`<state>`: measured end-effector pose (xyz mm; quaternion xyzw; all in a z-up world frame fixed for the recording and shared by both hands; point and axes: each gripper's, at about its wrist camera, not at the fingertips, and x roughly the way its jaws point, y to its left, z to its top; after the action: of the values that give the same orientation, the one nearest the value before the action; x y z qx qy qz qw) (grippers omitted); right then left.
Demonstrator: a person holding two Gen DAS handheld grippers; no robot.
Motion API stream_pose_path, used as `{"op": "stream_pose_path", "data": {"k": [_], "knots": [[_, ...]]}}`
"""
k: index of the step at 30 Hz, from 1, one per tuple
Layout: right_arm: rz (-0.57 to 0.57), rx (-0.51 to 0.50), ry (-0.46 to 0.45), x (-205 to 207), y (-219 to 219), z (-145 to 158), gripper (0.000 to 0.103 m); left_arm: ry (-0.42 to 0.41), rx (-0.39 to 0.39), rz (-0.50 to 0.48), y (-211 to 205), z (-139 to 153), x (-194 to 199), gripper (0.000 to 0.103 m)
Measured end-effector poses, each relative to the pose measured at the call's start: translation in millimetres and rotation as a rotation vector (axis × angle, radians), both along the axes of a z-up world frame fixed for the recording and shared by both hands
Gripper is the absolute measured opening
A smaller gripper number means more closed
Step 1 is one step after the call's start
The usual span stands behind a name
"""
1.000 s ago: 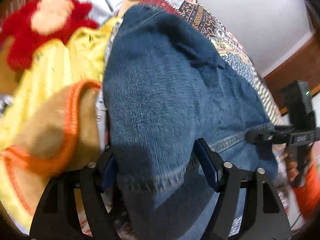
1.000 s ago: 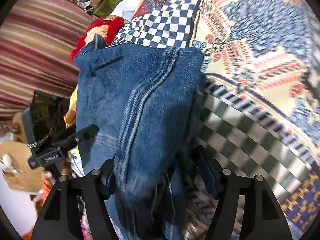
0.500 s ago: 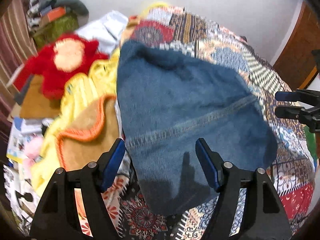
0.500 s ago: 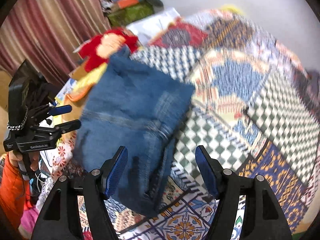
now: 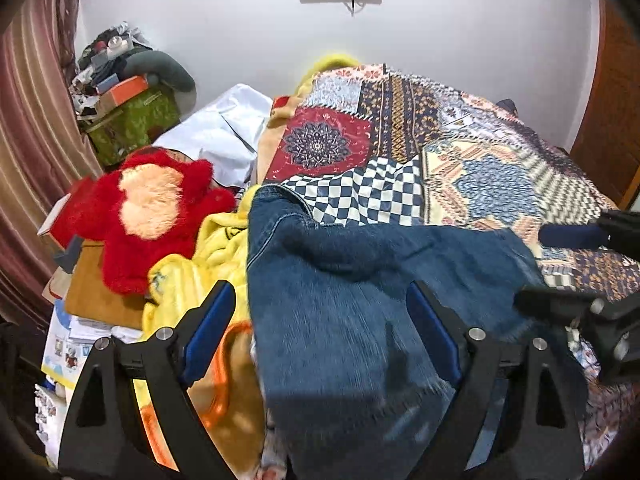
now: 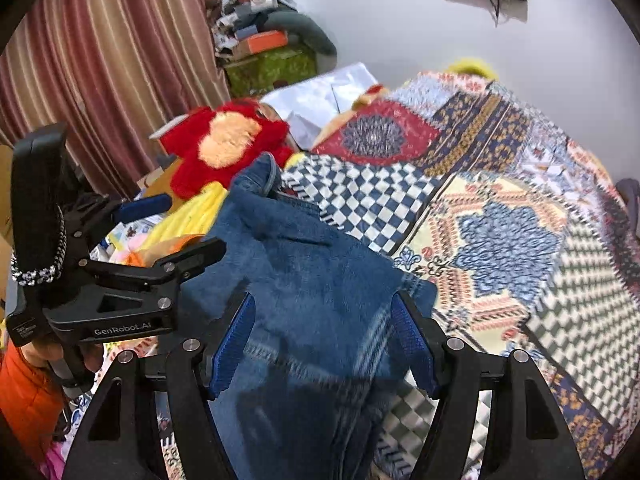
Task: Fold large clothes
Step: 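Lower the jacket bundle onto the quilt and open both grippers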
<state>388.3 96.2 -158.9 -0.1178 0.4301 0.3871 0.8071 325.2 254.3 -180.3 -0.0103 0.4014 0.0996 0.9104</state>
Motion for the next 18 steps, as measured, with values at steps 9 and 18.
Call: {"op": "stream_pose_path", "data": {"k": [9, 18], "knots": [[-0.029, -0.061, 0.032, 23, -1, -43, 0.068, 0.054, -0.154, 0.142, 44, -45, 36, 0.087], [-0.090, 0.011, -0.017, 3, -39, 5, 0.068, -0.053, -0.247, 0.155, 35, 13, -12, 0.087]]}}
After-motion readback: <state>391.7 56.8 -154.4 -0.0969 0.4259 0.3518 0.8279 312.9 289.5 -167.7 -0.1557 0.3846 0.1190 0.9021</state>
